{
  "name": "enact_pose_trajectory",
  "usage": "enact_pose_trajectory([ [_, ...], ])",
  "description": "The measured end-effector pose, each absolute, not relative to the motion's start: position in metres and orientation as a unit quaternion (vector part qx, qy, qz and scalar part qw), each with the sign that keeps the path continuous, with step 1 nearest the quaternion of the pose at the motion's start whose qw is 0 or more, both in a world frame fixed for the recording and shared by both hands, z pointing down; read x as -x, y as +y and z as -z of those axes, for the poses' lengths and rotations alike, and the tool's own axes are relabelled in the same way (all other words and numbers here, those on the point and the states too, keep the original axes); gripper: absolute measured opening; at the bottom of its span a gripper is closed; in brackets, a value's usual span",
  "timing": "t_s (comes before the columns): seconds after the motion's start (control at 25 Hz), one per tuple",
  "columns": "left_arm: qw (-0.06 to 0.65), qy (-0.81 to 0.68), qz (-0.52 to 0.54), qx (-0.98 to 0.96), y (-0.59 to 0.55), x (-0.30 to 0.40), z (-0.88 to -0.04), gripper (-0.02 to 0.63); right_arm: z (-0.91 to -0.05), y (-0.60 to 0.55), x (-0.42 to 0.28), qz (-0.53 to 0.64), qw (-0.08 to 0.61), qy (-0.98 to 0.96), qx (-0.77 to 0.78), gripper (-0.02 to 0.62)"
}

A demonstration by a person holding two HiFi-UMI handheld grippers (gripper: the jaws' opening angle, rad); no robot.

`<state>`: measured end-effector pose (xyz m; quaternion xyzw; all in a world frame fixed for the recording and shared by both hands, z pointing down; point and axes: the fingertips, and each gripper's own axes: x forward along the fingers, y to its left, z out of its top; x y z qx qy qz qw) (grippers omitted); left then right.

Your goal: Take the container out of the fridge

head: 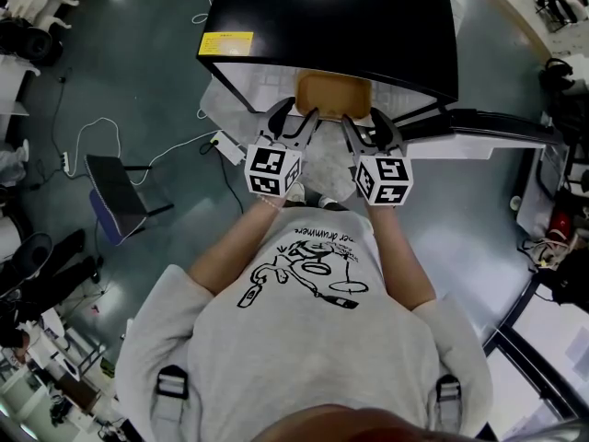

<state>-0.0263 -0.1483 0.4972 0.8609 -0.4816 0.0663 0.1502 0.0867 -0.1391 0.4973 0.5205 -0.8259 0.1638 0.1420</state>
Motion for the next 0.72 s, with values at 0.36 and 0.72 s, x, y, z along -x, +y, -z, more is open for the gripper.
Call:
enact_pose_trajectory([
  [0.36, 0.148, -0.477, -0.067, -0.864, -0.139, 0.021, -0.496, 0.219, -0.5, -0.129, -0.092, -0.165, 0.145, -0.824, -0.523, 0.271],
  [0.72, 0.152, -0.473, -0.07, -0.865, -0.127, 0.017, -0.497, 0.218, -0.502, -0.114, -0.096, -0.172, 0.147, -0.822, -0.522, 0.271],
])
